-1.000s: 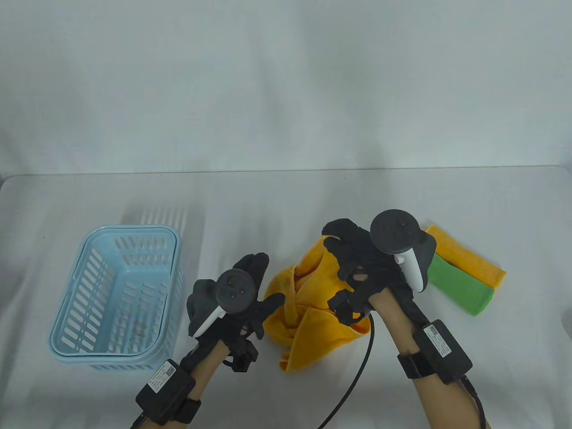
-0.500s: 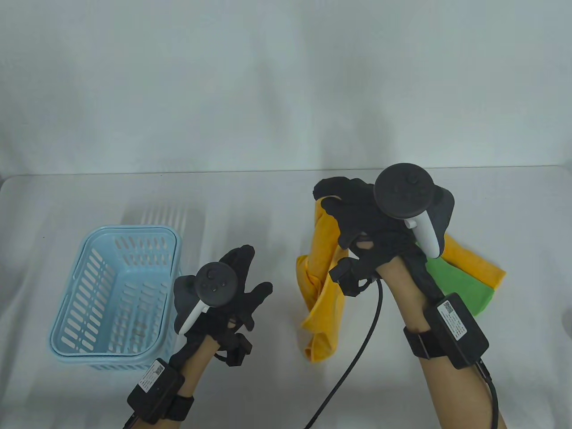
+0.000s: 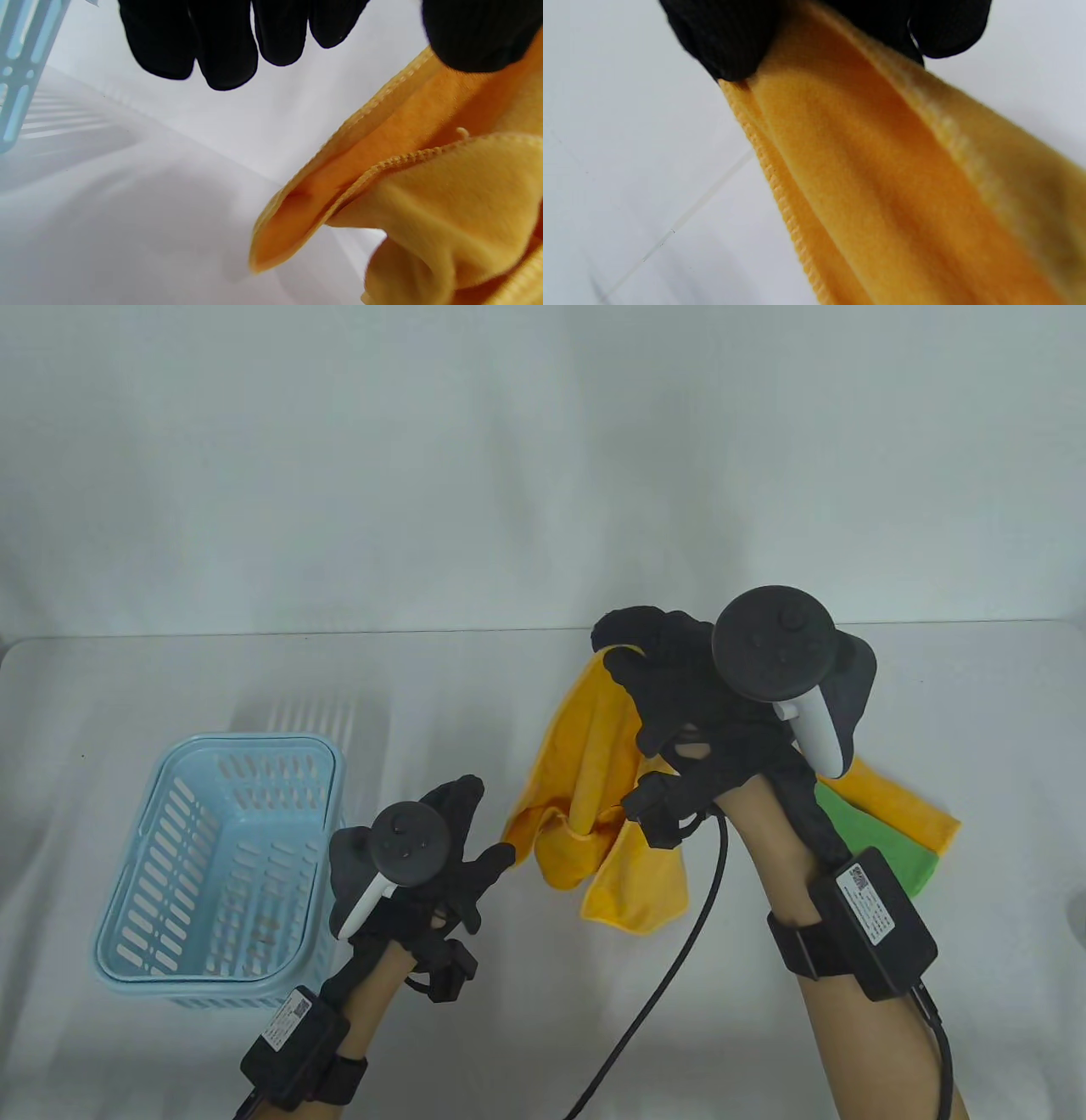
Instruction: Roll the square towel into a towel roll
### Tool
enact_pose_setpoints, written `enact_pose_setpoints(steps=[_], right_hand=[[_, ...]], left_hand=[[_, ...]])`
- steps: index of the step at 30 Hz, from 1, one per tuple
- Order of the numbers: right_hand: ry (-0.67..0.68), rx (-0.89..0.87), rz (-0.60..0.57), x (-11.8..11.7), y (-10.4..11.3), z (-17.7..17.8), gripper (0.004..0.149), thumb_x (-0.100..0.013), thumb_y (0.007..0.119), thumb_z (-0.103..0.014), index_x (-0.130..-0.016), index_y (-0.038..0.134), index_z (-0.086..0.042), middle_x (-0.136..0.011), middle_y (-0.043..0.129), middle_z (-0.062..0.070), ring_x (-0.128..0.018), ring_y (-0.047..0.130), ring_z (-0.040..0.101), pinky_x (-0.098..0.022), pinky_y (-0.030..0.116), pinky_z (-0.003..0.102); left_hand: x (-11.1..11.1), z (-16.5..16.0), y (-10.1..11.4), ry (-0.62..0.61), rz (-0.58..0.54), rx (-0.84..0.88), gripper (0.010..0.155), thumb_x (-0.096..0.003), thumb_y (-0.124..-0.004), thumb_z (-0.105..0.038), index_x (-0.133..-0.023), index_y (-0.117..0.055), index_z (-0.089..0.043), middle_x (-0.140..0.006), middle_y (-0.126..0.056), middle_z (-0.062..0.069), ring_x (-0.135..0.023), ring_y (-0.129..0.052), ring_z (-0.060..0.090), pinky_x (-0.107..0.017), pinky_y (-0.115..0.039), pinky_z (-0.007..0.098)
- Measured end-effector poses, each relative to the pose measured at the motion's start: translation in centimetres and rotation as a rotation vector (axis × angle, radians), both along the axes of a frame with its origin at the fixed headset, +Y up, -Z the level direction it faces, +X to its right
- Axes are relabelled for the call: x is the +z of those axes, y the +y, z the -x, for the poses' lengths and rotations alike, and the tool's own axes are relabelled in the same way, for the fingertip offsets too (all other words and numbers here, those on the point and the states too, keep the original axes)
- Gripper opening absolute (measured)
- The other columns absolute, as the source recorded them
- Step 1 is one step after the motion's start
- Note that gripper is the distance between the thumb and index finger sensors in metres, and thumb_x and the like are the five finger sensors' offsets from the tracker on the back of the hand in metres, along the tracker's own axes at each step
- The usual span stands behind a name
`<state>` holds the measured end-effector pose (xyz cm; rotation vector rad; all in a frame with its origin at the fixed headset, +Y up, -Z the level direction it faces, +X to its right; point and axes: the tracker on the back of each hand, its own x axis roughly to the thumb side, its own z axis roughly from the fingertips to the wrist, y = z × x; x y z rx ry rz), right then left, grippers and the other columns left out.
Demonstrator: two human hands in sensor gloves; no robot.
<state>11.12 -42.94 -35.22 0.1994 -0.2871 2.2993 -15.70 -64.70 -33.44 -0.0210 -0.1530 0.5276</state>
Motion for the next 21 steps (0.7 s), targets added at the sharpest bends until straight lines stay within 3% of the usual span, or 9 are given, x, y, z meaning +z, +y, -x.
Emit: enact_pose_setpoints(steps=[7, 13, 21], right_hand=[[-0.005, 0.023, 0.046, -0.3, -1.5, 1.2, 0.037, -0.037, 0.082, -0.039, -0.074, 0.084, -0.038, -0.054, 0.094, -0.004, -0.053, 0.093, 0.022, -0.057, 0.073, 0.053], [-0.054, -0.024, 0.046, 0.2, -0.2, 1.2, 0.037, -0.037, 0.083, -0.039, -0.074, 0.084, -0.036, -0.053, 0.095, -0.003, -0.051, 0.094, 0.022, -0.056, 0.074, 0.053], [-0.05, -0.056, 0.012, 0.8, 1.5, 1.0, 0.037, -0.037, 0.083, -0.039, -0.074, 0.084, -0.037, -0.053, 0.094, -0.003, -0.051, 0.094, 0.023, -0.056, 0.073, 0.053]], left_hand=[[0.0, -0.8, -0.9, -0.019, 0.033, -0.053, 0.086, -0.0353, -0.077, -0.058, -0.108, -0.046, -0.026, -0.112, -0.056, 0.004, -0.097, -0.075, 0.038, -0.069, -0.067, 0.057], [0.1, -1.8, -1.7, -0.059, 0.07, -0.078, 0.09, -0.0323, -0.076, -0.064, -0.108, -0.048, -0.024, -0.111, -0.058, 0.005, -0.097, -0.076, 0.039, -0.069, -0.067, 0.057], [-0.5, -1.3, -3.5, 0.109, 0.124, -0.09, 0.084, -0.0353, -0.078, -0.057, -0.106, -0.052, -0.021, -0.107, -0.062, 0.009, -0.093, -0.079, 0.038, -0.067, -0.069, 0.056]])
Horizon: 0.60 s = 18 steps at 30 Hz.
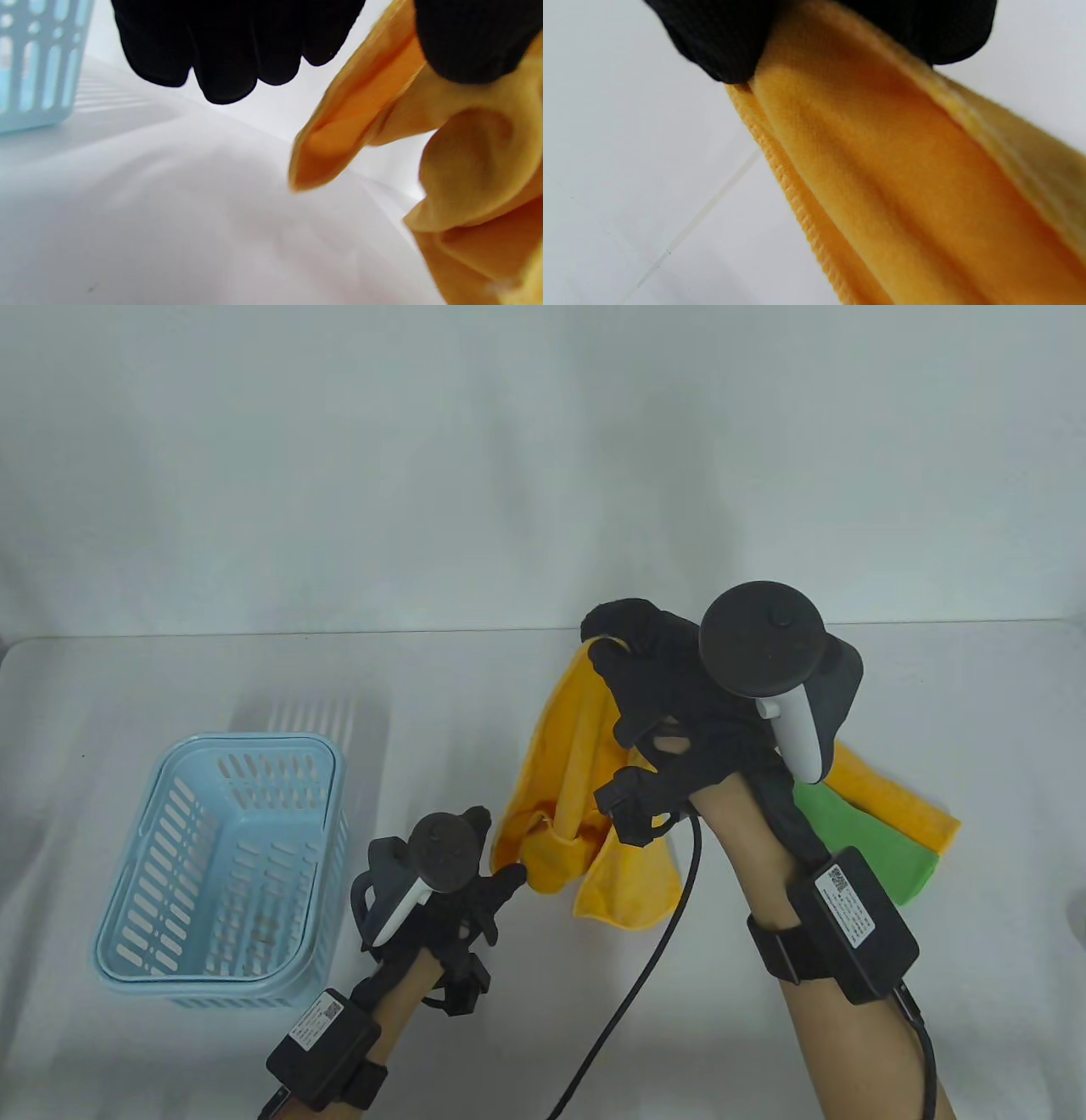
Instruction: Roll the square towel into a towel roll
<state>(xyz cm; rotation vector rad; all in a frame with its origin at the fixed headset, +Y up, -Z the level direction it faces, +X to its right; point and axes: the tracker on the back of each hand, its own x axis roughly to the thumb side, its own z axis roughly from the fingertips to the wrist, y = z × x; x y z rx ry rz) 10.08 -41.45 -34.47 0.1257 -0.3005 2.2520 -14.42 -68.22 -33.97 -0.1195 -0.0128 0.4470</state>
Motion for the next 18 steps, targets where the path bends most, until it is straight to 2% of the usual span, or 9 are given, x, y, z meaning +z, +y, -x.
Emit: enact_pose_setpoints(steps=[7, 11, 15, 18], right_hand=[[-0.011, -0.015, -0.015, 0.4, 0.7, -0.2, 0.037, -0.037, 0.083, -0.039, -0.074, 0.084, -0.037, -0.053, 0.095, -0.003, -0.051, 0.094, 0.022, -0.056, 0.074, 0.053], [0.005, -0.024, -0.017, 0.6, 0.9, -0.1, 0.037, -0.037, 0.082, -0.039, -0.074, 0.084, -0.037, -0.053, 0.095, -0.003, -0.051, 0.094, 0.022, -0.056, 0.074, 0.053], [0.025, -0.04, -0.014, 0.9, 1.0, -0.1, 0.037, -0.037, 0.082, -0.039, -0.074, 0.084, -0.037, -0.053, 0.095, -0.003, -0.051, 0.094, 0.022, -0.056, 0.074, 0.053], [0.055, -0.069, 0.0, 1.1, 0.9, -0.1, 0.037, -0.037, 0.082, -0.039, -0.074, 0.084, -0.037, -0.053, 0.095, -0.003, -0.052, 0.094, 0.022, -0.056, 0.074, 0.053]], left_hand=[[-1.5, 0.2, -3.2, 0.077, 0.1, 0.035, 0.084, -0.036, -0.077, -0.056, -0.106, -0.046, -0.021, -0.107, -0.059, 0.006, -0.094, -0.079, 0.033, -0.068, -0.07, 0.053], [-1.9, 0.0, -3.9, 0.088, 0.139, 0.114, 0.083, -0.0367, -0.076, -0.055, -0.106, -0.045, -0.022, -0.107, -0.058, 0.004, -0.095, -0.078, 0.032, -0.069, -0.07, 0.052], [-2.0, -0.3, -4.5, 0.042, 0.201, 0.183, 0.082, -0.0368, -0.076, -0.057, -0.106, -0.047, -0.024, -0.107, -0.06, 0.002, -0.095, -0.079, 0.031, -0.069, -0.07, 0.052], [-1.9, -0.5, -4.4, 0.045, 0.209, 0.208, 0.074, -0.037, -0.076, -0.056, -0.101, -0.053, -0.026, -0.101, -0.065, -0.001, -0.092, -0.081, 0.029, -0.068, -0.071, 0.051]])
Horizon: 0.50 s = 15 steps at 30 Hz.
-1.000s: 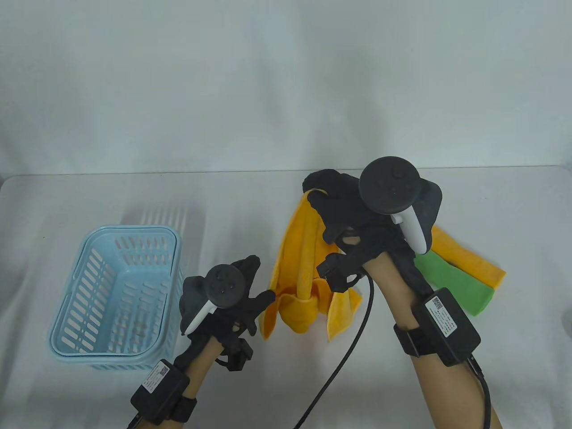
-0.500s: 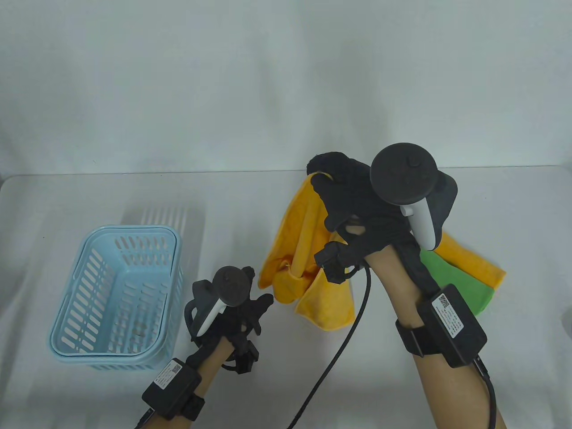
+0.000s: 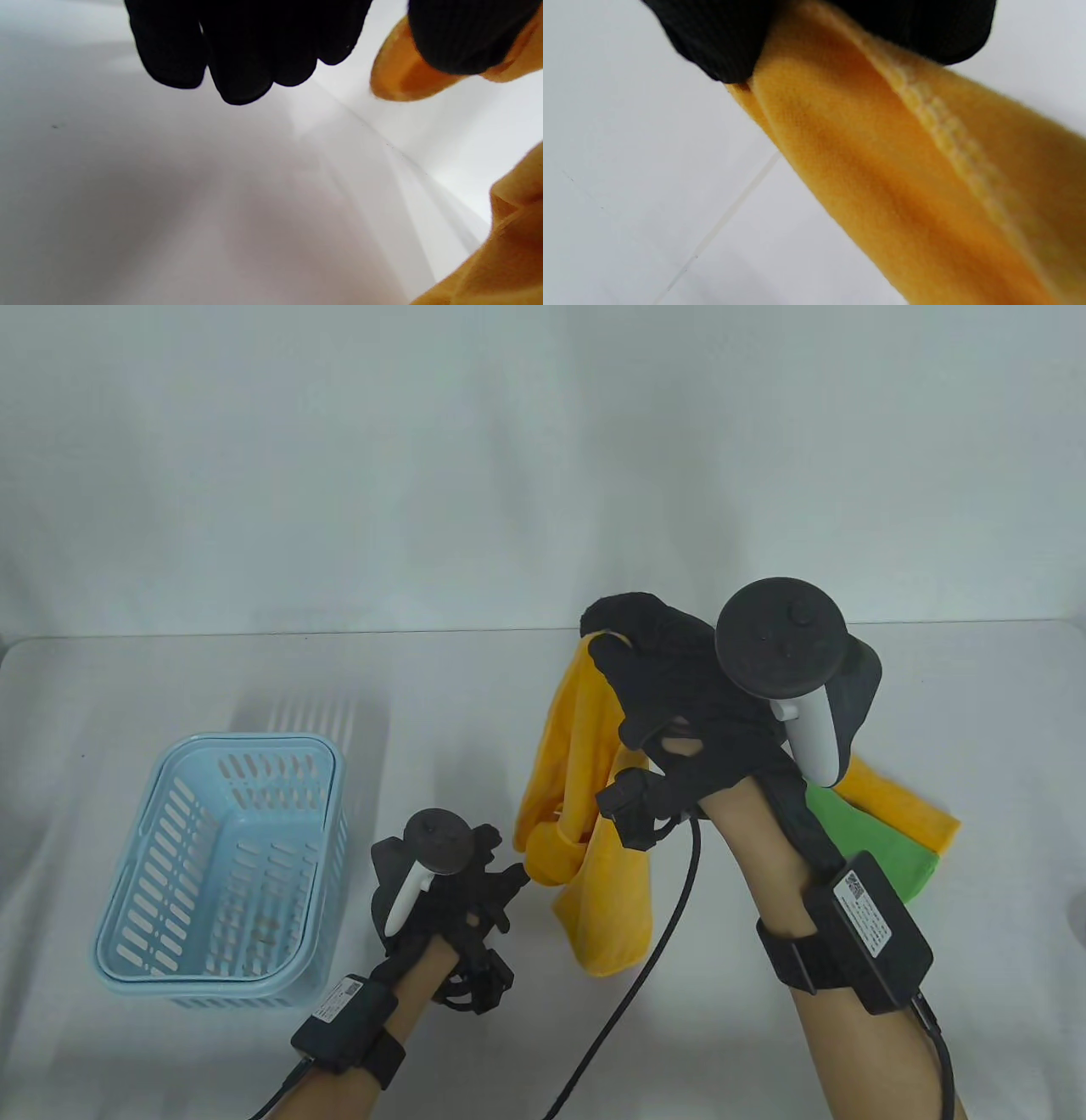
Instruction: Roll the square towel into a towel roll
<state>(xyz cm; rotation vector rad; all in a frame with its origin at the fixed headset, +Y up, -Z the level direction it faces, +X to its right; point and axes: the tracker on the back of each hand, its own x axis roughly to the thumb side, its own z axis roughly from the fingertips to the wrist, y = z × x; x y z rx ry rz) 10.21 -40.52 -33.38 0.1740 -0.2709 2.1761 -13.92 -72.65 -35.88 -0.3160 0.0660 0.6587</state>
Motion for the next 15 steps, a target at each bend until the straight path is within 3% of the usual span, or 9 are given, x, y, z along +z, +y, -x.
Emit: enact_pose_setpoints(steps=[4, 8, 15], right_hand=[[0.029, -0.029, 0.011, 0.1, 0.0, -0.2, 0.037, -0.037, 0.082, -0.039, -0.074, 0.084, -0.037, -0.053, 0.095, -0.003, -0.051, 0.094, 0.022, -0.056, 0.074, 0.052], [0.01, -0.023, 0.016, 0.1, -0.1, -0.5, 0.037, -0.037, 0.082, -0.039, -0.074, 0.084, -0.037, -0.053, 0.095, -0.003, -0.051, 0.094, 0.022, -0.056, 0.074, 0.052], [-0.051, -0.019, 0.043, -0.9, -1.0, -2.3, 0.037, -0.037, 0.083, -0.039, -0.074, 0.084, -0.036, -0.053, 0.095, -0.003, -0.051, 0.094, 0.023, -0.056, 0.074, 0.053]], left_hand=[[-0.3, 0.0, 0.0, 0.025, -0.017, -0.025, 0.067, -0.0378, -0.075, -0.055, -0.096, -0.056, -0.027, -0.097, -0.068, -0.003, -0.089, -0.084, 0.027, -0.068, -0.072, 0.05], [-0.3, 0.4, 0.3, 0.061, -0.035, 0.014, 0.044, -0.0415, -0.073, -0.048, -0.083, -0.066, -0.033, -0.086, -0.077, -0.009, -0.08, -0.091, 0.021, -0.066, -0.075, 0.048], [0.5, 0.5, 2.2, 0.04, -0.119, -0.005, 0.043, -0.0415, -0.075, -0.044, -0.082, -0.073, -0.031, -0.083, -0.083, -0.008, -0.077, -0.096, 0.023, -0.064, -0.076, 0.05]])
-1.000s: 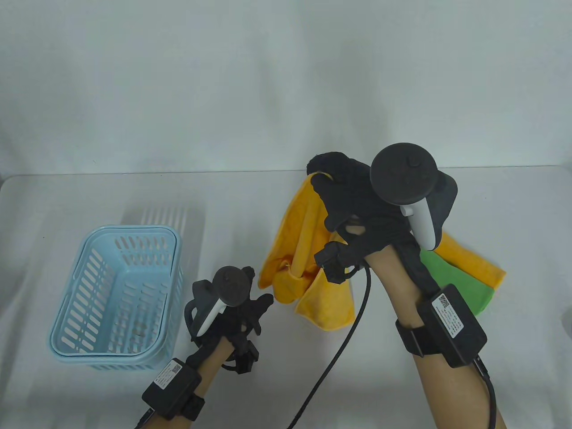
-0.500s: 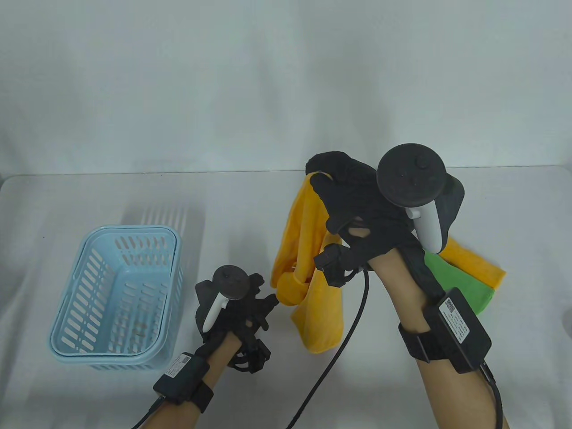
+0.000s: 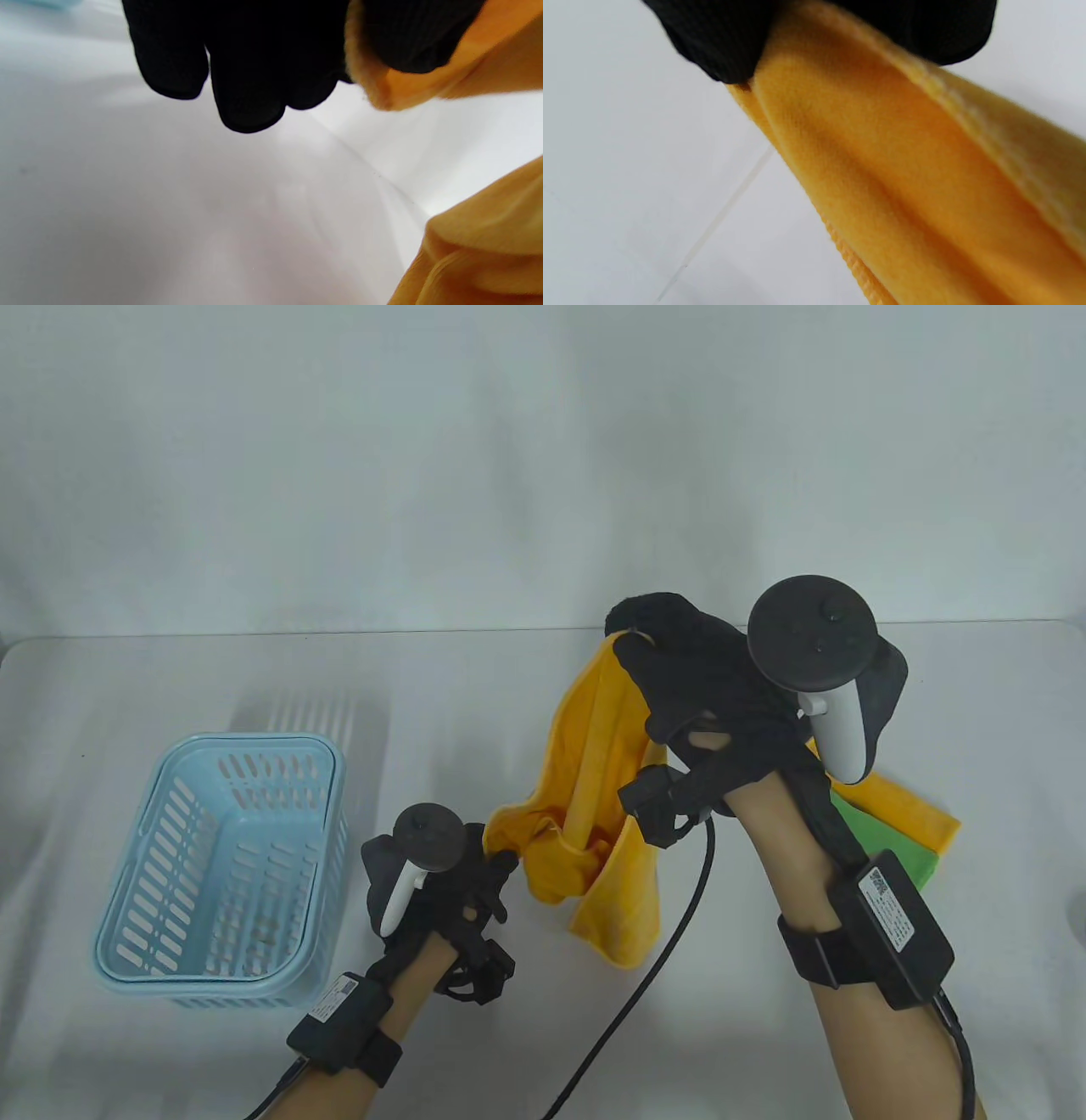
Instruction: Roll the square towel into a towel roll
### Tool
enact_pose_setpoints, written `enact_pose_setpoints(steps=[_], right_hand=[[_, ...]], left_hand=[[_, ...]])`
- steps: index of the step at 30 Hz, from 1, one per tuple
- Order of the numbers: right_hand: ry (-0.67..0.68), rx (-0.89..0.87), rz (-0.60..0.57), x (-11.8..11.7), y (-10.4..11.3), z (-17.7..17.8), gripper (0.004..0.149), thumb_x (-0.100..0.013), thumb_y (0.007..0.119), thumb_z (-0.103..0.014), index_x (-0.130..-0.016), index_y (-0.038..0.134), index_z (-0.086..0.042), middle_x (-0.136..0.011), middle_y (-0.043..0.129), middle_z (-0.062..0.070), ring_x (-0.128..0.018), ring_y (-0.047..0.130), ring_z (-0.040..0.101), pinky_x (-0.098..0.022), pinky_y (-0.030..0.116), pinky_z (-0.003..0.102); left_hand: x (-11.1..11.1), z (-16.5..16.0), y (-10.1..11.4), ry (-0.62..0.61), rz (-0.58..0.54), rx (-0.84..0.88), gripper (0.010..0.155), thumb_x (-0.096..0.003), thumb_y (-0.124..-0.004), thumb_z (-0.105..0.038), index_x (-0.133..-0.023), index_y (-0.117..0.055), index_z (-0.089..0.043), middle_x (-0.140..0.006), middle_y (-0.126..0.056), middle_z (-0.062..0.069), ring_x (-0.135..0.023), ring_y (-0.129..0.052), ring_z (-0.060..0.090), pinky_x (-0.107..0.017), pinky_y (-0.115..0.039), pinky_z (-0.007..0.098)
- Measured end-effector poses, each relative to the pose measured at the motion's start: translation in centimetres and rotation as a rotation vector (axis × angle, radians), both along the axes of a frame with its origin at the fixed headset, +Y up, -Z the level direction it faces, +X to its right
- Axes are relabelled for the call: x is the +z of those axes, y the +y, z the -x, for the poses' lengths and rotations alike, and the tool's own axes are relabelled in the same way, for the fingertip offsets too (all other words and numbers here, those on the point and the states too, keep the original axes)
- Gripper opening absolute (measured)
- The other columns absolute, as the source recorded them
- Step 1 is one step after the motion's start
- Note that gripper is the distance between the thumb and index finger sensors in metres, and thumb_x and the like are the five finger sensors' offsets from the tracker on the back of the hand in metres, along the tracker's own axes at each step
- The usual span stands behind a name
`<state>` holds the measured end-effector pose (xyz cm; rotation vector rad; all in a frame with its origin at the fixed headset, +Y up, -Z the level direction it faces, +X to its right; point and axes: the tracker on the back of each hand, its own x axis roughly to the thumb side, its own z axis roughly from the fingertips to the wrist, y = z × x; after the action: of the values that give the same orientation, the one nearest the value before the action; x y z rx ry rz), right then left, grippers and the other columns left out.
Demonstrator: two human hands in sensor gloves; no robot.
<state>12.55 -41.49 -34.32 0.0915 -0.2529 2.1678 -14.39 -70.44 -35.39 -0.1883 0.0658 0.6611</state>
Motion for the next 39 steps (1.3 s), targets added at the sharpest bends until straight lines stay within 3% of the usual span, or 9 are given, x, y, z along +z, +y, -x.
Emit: enact_pose_setpoints(steps=[8, 18, 27, 32, 39], right_hand=[[-0.093, -0.025, 0.036, -0.9, -1.3, -3.7, 0.037, -0.037, 0.083, -0.039, -0.074, 0.084, -0.036, -0.053, 0.095, -0.003, -0.052, 0.094, 0.023, -0.056, 0.073, 0.053], [-0.186, -0.084, 0.044, -0.9, -2.8, -9.2, 0.037, -0.037, 0.082, -0.039, -0.074, 0.084, -0.036, -0.055, 0.095, -0.003, -0.054, 0.094, 0.024, -0.056, 0.073, 0.053], [-0.23, -0.137, 0.078, -0.7, -4.6, -13.4, 0.036, -0.038, 0.082, -0.039, -0.074, 0.084, -0.038, -0.066, 0.095, -0.002, -0.063, 0.093, 0.027, -0.058, 0.071, 0.055], [-0.211, -0.116, 0.076, 0.5, -4.3, -14.5, 0.036, -0.037, 0.083, -0.038, -0.073, 0.086, -0.038, -0.075, 0.094, -0.003, -0.07, 0.091, 0.029, -0.059, 0.07, 0.055], [-0.136, -0.151, 0.04, 3.0, -2.7, -14.8, 0.037, -0.037, 0.083, -0.037, -0.074, 0.085, -0.036, -0.065, 0.098, -0.002, -0.064, 0.095, 0.027, -0.058, 0.072, 0.055]], left_hand=[[0.2, 0.8, 4.9, 0.018, -0.1, 0.01, 0.043, -0.0408, -0.077, -0.043, -0.08, -0.083, -0.028, -0.079, -0.092, -0.004, -0.07, -0.101, 0.025, -0.061, -0.078, 0.051], [-0.9, 6.7, 13.1, 0.055, -0.117, -0.077, 0.043, -0.0405, -0.08, -0.041, -0.081, -0.085, -0.029, -0.082, -0.092, -0.003, -0.073, -0.1, 0.027, -0.062, -0.077, 0.053], [-0.2, 11.4, 18.1, 0.055, -0.223, 0.087, 0.043, -0.0397, -0.082, -0.042, -0.081, -0.087, -0.032, -0.085, -0.091, -0.006, -0.077, -0.098, 0.025, -0.064, -0.076, 0.052], [0.6, 12.8, 20.5, 0.01, -0.246, 0.293, 0.043, -0.0409, -0.08, -0.042, -0.082, -0.087, -0.032, -0.086, -0.09, -0.005, -0.078, -0.097, 0.025, -0.065, -0.074, 0.053], [2.1, 13.2, 24.0, -0.044, -0.339, 0.424, 0.044, -0.0438, -0.076, -0.041, -0.085, -0.085, -0.031, -0.087, -0.089, -0.005, -0.079, -0.096, 0.025, -0.066, -0.073, 0.053]])
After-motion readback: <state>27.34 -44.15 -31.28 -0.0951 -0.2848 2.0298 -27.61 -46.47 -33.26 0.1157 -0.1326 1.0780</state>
